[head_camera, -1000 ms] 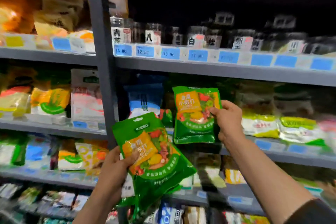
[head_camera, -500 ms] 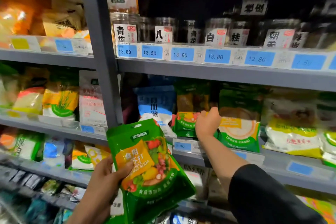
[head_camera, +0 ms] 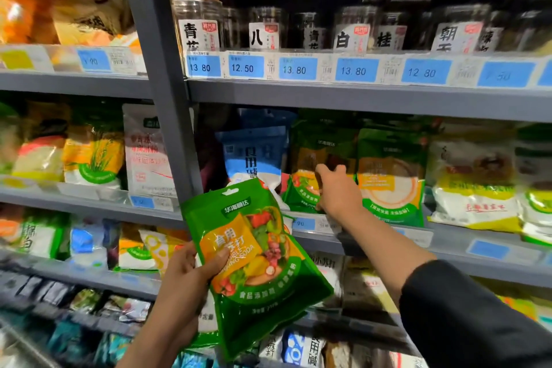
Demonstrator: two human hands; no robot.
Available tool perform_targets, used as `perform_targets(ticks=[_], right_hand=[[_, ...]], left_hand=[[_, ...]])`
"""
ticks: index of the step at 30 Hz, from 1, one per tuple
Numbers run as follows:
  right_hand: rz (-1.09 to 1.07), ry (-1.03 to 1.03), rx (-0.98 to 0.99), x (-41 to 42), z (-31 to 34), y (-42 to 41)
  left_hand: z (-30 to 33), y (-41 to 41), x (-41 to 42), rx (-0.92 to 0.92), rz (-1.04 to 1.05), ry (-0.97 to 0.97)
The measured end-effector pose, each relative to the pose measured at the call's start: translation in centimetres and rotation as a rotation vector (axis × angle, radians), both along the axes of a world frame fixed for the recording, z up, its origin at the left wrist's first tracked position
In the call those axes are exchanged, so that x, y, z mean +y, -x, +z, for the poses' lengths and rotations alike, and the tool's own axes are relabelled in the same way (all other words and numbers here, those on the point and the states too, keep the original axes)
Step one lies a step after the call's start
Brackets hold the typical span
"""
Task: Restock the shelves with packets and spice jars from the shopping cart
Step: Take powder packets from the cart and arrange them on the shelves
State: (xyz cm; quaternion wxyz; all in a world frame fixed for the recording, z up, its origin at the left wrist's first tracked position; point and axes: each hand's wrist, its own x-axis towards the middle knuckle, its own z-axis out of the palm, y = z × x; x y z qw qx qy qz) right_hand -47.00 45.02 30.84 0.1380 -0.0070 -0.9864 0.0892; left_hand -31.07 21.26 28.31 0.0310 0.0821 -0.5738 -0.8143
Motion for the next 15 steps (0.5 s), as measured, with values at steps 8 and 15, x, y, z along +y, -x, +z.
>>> perform_targets(ticks=[8, 15], right_hand=[[0.052, 0.028, 0.230, -1.2, 1.3, -1.6], [0.206, 0.654, -0.459, -3.2, 3.9, -10.8]], left_hand=[[-0.8, -0.6, 0.1, 0.017, -0.023, -0.034], [-1.0, -0.7, 1.3, 0.097, -0.016, 0.061]])
